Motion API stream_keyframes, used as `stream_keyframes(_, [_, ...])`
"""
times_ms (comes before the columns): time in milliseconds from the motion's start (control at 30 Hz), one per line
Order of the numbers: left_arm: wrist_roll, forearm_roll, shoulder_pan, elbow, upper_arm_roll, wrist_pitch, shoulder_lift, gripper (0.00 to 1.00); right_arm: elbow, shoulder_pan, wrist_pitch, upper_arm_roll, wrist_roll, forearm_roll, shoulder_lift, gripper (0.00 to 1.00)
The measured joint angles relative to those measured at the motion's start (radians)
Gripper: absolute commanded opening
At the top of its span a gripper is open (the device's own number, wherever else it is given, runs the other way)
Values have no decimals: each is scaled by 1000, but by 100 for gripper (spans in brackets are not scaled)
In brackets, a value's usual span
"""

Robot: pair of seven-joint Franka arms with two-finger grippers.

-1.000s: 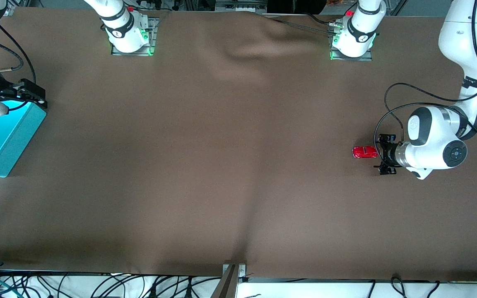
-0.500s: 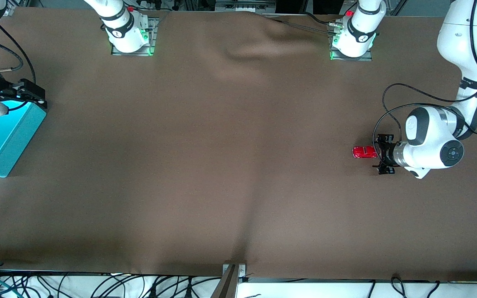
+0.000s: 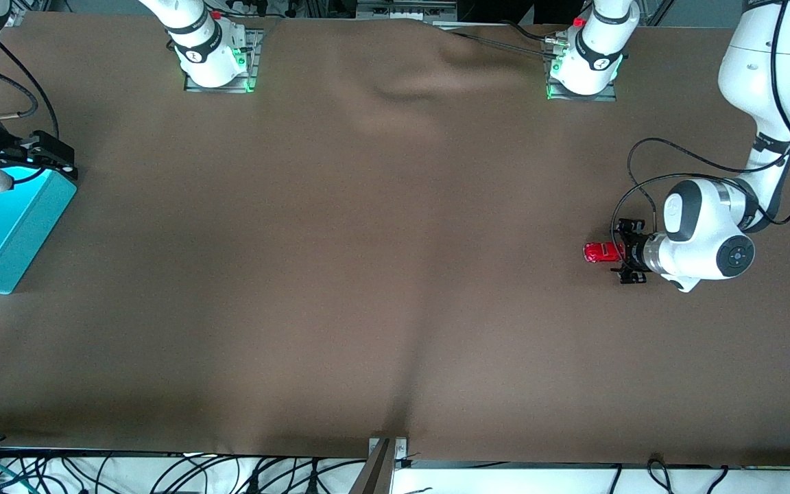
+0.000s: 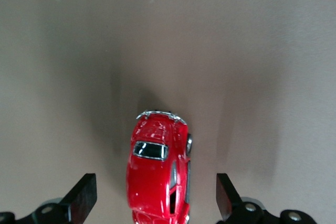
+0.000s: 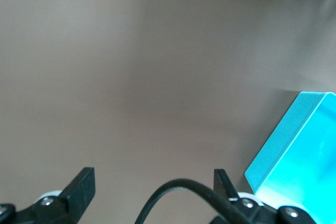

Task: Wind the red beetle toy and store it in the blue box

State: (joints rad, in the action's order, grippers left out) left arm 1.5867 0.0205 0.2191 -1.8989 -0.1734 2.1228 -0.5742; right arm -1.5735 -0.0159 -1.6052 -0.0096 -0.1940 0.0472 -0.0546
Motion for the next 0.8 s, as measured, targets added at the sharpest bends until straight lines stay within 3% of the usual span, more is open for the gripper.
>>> stream_keyframes(33, [1,0,0,-1,0,0,0,85,0,0,0,0,0,0,0,100])
stream_keyframes(133, [3,0,1,-3,0,0,0,47,0,0,0,0,0,0,0,100])
stream_keyframes(267, [5,11,1,-3,0,0,0,5,0,0,0,0,0,0,0,100])
stream_keyframes(300, [5,14,1,-3,0,1,0,0,0,0,0,0,0,0,0,100])
stream_keyframes(800, [2,20,-1,3,-16,5,5,0,0,0,0,0,0,0,0,100])
